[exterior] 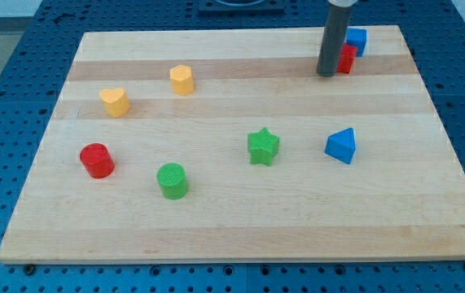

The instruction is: Move your arm to blue triangle

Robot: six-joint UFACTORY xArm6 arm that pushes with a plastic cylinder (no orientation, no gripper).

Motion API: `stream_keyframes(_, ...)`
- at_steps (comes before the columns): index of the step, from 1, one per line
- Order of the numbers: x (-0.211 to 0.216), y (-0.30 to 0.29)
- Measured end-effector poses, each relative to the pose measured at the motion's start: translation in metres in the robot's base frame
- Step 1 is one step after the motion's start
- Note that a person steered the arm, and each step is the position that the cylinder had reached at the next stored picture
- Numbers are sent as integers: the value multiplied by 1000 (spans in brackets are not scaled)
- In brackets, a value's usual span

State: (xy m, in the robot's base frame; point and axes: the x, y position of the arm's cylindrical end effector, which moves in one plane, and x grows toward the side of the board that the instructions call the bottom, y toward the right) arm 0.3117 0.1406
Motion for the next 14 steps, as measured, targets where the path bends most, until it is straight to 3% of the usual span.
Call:
stream_keyframes(3,-31,39)
stream_keyframes(4,-11,32)
stream_keyframes(5,57,11)
stream_keyframes(9,70,57)
stream_keyframes(11,119,-1)
stream_keyframes(12,119,-2)
stream_keyframes(13,94,-70)
stream_keyframes(14,92,-90)
